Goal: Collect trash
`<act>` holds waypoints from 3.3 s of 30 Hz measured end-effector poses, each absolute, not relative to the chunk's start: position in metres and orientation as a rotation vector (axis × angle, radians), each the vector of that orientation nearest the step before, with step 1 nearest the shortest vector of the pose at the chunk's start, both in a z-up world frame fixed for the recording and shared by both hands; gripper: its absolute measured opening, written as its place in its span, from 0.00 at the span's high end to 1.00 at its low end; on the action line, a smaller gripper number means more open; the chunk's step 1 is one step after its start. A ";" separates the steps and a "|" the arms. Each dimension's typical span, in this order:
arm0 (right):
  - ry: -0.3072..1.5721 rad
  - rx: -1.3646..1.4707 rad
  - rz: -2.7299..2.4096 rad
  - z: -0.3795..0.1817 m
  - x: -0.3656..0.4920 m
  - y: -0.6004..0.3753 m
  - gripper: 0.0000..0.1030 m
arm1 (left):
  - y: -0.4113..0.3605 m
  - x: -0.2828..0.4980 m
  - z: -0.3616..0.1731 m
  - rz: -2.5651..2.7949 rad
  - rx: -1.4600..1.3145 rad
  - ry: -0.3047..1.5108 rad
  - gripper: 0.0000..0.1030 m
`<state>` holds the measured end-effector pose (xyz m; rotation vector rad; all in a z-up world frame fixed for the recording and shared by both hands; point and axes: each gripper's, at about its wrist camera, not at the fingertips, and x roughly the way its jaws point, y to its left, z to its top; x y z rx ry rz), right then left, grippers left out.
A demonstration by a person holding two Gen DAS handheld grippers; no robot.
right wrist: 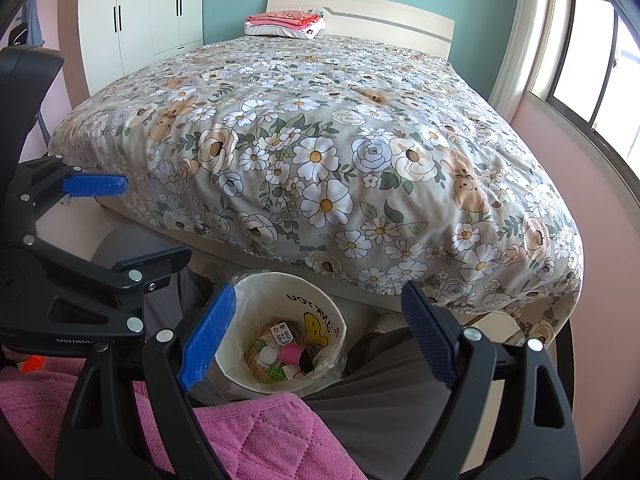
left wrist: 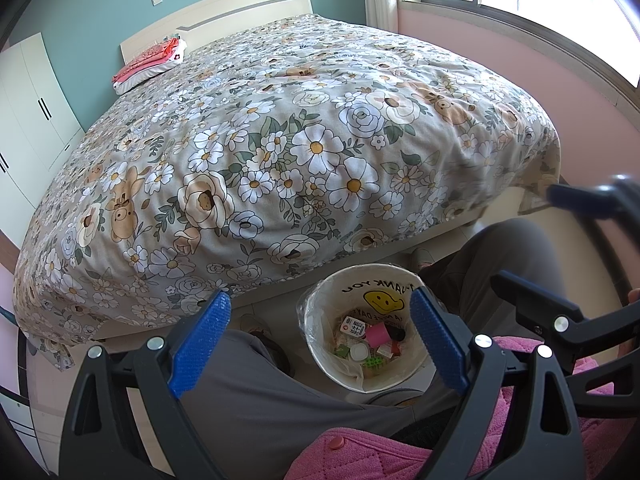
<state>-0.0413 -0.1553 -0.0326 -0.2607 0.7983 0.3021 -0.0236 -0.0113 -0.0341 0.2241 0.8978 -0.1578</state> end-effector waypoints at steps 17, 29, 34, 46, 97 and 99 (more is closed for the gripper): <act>0.799 -0.259 0.303 -0.034 -0.041 -0.155 0.19 | -0.013 -0.024 -0.034 -0.178 0.225 0.894 0.14; 0.815 -0.270 0.292 -0.038 -0.043 -0.155 0.19 | -0.017 -0.022 -0.038 -0.168 0.240 0.922 0.17; 0.815 -0.271 0.291 -0.037 -0.041 -0.155 0.19 | -0.018 -0.023 -0.036 -0.162 0.247 0.915 0.17; 0.814 -0.270 0.291 -0.035 -0.041 -0.155 0.19 | -0.018 -0.023 -0.035 -0.158 0.253 0.908 0.16; 0.811 -0.255 0.287 -0.029 -0.037 -0.155 0.19 | -0.012 -0.015 -0.036 -0.198 0.198 0.908 0.12; 0.813 -0.261 0.283 -0.029 -0.036 -0.155 0.19 | -0.014 -0.015 -0.036 -0.186 0.207 0.914 0.12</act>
